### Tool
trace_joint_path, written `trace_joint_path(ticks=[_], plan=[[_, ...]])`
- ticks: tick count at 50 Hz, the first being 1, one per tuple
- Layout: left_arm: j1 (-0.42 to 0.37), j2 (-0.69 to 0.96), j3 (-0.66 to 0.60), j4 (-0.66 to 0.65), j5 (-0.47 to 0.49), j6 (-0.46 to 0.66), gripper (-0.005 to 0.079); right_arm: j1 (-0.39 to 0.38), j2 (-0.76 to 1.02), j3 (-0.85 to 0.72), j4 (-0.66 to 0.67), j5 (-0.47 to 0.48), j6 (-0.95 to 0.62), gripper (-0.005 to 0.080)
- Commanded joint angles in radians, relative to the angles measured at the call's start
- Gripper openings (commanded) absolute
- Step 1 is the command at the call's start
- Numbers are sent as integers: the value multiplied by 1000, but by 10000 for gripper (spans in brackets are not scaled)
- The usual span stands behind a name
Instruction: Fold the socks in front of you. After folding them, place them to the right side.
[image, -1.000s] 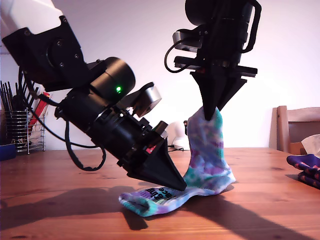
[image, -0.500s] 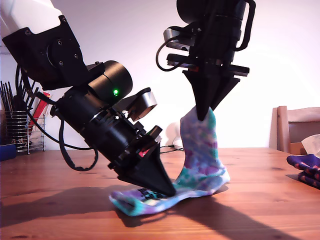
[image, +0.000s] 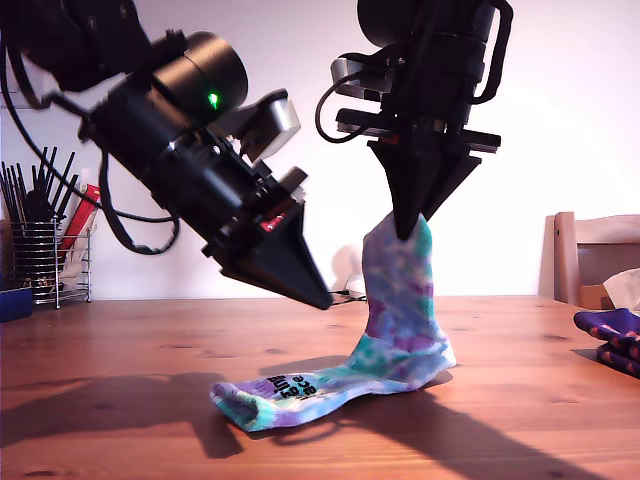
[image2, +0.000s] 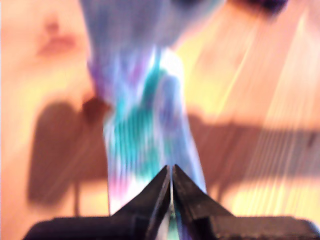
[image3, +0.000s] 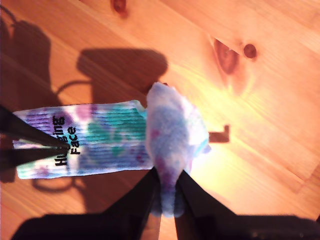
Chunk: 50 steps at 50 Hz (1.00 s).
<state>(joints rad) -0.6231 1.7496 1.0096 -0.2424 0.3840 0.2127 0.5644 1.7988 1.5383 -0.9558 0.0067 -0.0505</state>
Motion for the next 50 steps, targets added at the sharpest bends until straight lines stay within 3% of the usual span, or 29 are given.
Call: trace_joint_path(ticks=[1, 22, 33, 50], plan=[[2, 30, -18, -20, -28, 27, -24, 3, -11, -5, 5, -4, -3, -12], [2, 169, -18, -57, -39, 10, -24, 3, -11, -5, 22, -4, -16, -12], [-13, 188, -18, 37, 55, -98, -24, 3, -11, -5, 31, -5, -30, -12], [-41, 198, -18, 120, 56, -165, -24, 7, -11, -5, -40, -67, -32, -12]])
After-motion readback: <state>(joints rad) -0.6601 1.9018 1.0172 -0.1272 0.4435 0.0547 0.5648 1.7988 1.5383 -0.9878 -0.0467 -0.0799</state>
